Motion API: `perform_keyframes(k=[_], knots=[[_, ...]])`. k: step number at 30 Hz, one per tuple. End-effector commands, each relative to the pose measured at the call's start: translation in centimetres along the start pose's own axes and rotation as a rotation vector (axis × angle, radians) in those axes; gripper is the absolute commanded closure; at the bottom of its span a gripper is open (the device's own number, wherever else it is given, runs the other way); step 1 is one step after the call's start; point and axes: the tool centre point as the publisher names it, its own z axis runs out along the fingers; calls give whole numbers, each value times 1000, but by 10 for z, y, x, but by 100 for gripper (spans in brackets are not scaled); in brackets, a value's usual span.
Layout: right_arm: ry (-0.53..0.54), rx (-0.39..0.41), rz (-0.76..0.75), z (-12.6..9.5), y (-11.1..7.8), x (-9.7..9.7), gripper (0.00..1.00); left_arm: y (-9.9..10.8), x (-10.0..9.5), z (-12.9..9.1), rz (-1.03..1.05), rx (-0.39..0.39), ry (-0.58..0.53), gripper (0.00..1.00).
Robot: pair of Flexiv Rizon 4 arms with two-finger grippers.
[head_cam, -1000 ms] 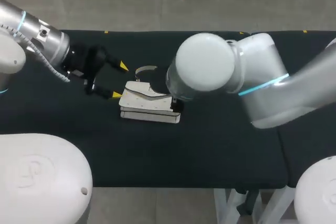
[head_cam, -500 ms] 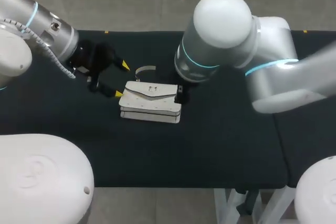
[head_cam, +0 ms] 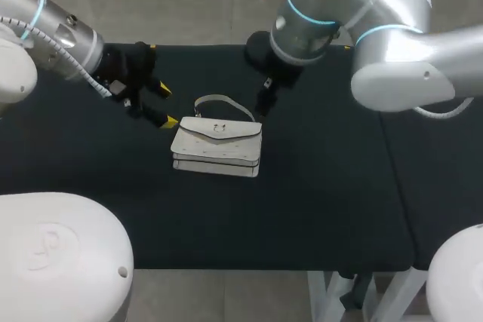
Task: Pick up the bag, open it, inspect its contents, close it, and place it on the opposite side
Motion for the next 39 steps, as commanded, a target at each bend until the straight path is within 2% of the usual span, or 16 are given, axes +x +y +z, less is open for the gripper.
perform_keyframes(k=[1,13,15,19,23,25,29,33,39], knots=[[102,154,532,-4,2,0,0,-2,7,-2,-551,-176,-158,0],[102,154,532,-4,2,0,0,-2,7,-2,-551,-176,-158,0],[102,154,532,-4,2,0,0,-5,-1,1,-709,-148,-125,0],[150,197,700,8,2,-5,0,0,-9,6,-985,-141,-100,0],[196,185,852,15,-6,-4,0,10,-12,10,-1169,-111,-36,0],[238,162,910,18,-10,-1,0,15,-10,15,-1233,-81,-51,0],[314,116,1015,27,-18,5,0,21,-9,25,-1315,-41,35,0],[374,80,1079,35,-20,9,0,26,-8,30,-1365,0,59,0],[458,22,1112,45,-17,16,0,28,-5,39,-1363,12,91,0]])
